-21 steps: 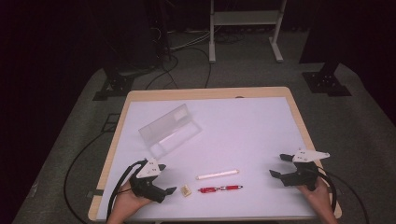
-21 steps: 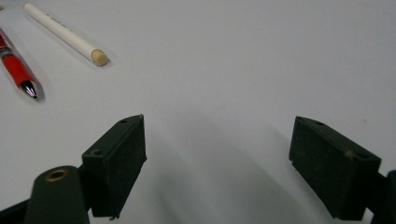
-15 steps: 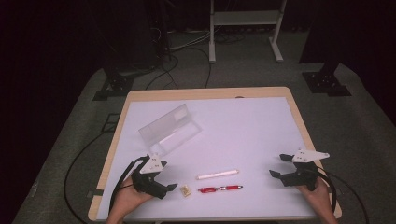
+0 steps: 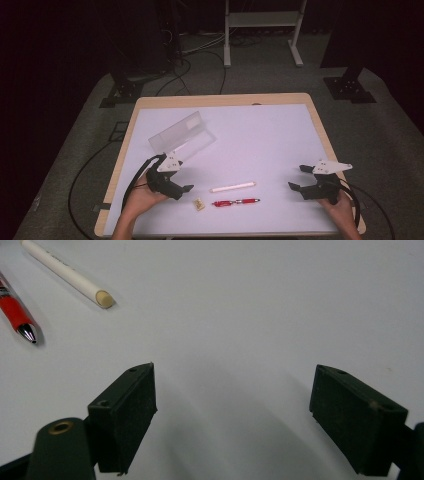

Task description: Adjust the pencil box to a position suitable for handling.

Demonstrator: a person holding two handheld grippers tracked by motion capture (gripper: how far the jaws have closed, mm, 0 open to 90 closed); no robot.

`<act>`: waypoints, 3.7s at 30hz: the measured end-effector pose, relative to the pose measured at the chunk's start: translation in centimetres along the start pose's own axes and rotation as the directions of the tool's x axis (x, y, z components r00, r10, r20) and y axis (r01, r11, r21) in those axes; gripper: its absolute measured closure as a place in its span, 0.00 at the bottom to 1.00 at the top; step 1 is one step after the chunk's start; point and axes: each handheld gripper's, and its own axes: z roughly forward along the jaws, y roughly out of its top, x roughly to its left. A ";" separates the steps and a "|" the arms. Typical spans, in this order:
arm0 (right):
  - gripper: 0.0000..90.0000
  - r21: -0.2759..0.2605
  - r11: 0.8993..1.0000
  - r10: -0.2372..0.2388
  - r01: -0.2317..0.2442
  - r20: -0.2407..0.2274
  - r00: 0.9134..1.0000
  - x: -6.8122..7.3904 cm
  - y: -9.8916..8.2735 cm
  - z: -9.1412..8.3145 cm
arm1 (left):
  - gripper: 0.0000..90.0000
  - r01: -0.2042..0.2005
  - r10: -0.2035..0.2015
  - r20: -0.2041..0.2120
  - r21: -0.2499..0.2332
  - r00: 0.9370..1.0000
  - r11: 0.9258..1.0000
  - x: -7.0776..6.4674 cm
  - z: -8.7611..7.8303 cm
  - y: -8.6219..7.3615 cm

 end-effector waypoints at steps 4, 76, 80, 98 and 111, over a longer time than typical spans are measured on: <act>0.20 0.000 1.000 0.000 0.000 0.002 1.000 0.0 0.0 0.0 | 0.14 -0.014 0.014 -0.008 0.009 1.000 1.000 0.5 0.2 0.8; 0.20 0.003 1.000 -0.017 0.017 -0.017 1.000 0.1 0.0 0.1 | 0.80 0.104 -0.096 -0.049 0.214 0.994 0.971 8.5 7.9 1.9; 0.20 0.002 1.000 -0.016 0.016 -0.017 1.000 0.1 0.0 0.1 | 0.82 0.094 -0.086 -0.047 0.223 0.995 0.970 8.4 8.1 1.9; 0.20 0.003 1.000 -0.017 0.017 -0.015 1.000 0.1 0.0 0.1 | 0.96 0.079 -0.070 -0.044 0.238 0.997 0.968 8.2 8.4 1.9; 0.20 0.003 1.000 -0.014 0.014 -0.017 1.000 0.0 0.0 0.0 | 0.99 0.046 -0.032 -0.066 0.223 0.997 0.974 7.8 7.7 2.4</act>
